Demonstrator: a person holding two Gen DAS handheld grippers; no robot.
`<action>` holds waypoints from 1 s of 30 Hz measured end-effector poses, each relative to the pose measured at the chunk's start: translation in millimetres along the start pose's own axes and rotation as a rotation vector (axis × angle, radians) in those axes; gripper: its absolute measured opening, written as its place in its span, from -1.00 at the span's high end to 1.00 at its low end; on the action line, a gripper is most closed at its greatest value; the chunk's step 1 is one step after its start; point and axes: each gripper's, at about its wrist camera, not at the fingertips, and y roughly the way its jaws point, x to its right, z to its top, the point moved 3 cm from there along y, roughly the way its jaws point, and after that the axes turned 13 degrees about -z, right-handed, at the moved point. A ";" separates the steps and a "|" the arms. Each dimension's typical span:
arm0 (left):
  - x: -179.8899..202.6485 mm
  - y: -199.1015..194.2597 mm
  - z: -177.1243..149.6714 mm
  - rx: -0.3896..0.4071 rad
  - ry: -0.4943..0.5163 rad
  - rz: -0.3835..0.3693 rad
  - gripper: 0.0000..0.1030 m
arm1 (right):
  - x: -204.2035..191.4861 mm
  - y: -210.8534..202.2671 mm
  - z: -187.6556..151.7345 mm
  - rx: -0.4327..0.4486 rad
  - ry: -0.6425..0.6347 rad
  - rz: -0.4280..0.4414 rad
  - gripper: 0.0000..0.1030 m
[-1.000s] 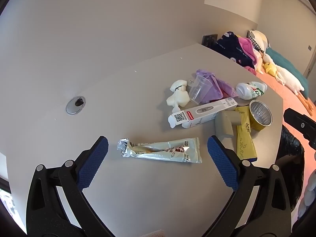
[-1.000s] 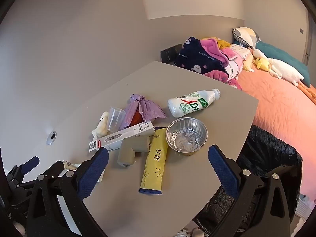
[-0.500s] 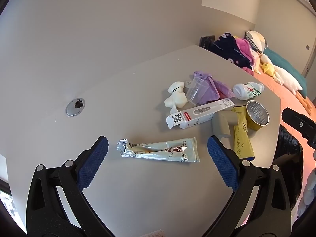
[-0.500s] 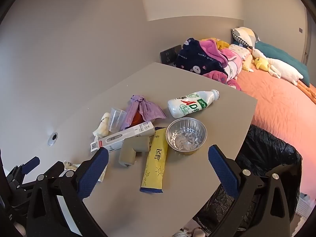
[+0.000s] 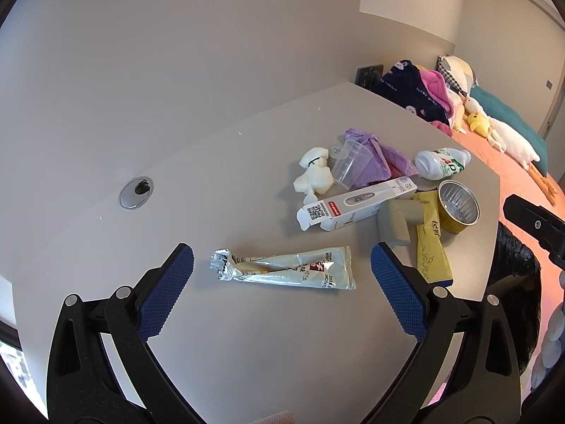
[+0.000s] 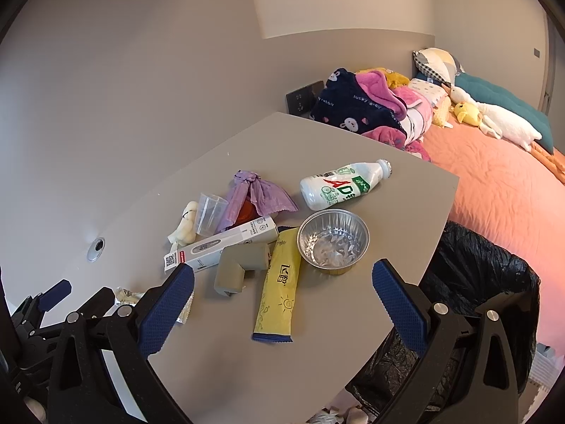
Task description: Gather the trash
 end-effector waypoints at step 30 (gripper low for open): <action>4.2 -2.3 1.9 0.001 0.003 -0.003 -0.88 | 0.3 -1.3 0.6 -0.002 0.004 0.006 -0.95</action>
